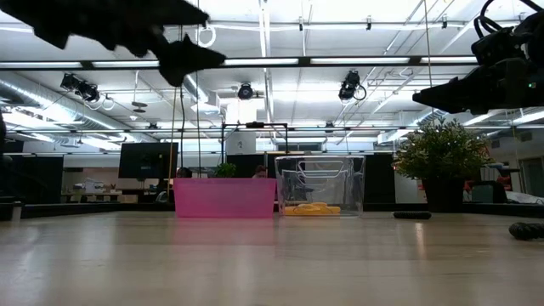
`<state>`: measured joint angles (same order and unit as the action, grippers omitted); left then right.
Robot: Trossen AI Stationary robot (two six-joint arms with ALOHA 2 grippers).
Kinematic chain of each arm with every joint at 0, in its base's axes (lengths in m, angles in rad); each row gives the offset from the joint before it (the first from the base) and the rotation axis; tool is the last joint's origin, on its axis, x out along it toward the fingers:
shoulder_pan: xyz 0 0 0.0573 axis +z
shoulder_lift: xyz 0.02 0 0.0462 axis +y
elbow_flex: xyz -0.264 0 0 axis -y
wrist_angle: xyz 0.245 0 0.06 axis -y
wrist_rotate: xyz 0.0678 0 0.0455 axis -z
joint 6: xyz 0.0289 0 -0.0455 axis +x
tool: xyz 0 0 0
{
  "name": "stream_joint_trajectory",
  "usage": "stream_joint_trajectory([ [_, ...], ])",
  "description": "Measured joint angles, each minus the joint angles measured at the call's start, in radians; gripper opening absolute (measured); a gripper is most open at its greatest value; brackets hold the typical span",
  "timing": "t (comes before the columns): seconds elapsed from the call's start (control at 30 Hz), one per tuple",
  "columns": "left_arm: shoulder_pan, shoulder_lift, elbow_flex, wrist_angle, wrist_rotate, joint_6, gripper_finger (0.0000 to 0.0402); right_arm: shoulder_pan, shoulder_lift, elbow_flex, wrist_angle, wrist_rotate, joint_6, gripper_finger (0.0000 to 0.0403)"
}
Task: Sort spring keychains
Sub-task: Put the black spring keychain into the red bin
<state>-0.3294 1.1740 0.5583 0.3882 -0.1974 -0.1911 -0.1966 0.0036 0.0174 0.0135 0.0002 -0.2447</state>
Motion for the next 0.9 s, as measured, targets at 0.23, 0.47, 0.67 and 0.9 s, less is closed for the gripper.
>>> stream_joint_trajectory([
  [0.23,-0.209,0.0,0.0,0.0,0.139,-0.184,0.0319,0.0,0.0,0.0,0.0,0.0,0.0,0.0221],
  [0.47,-0.435,0.005,0.0,-0.007,-0.096,-0.273,0.0319,0.0,0.0,0.0,0.0,0.0,0.0,0.0221],
  [0.67,-0.592,0.011,0.0,-0.023,-0.401,-0.397,0.0319,0.0,0.0,0.0,0.0,0.0,0.0,0.0221],
  [0.9,-0.629,0.164,0.104,-0.304,-0.448,-0.57,0.0319,0.0,0.0,0.0,0.0,0.0,0.0,0.0221],
])
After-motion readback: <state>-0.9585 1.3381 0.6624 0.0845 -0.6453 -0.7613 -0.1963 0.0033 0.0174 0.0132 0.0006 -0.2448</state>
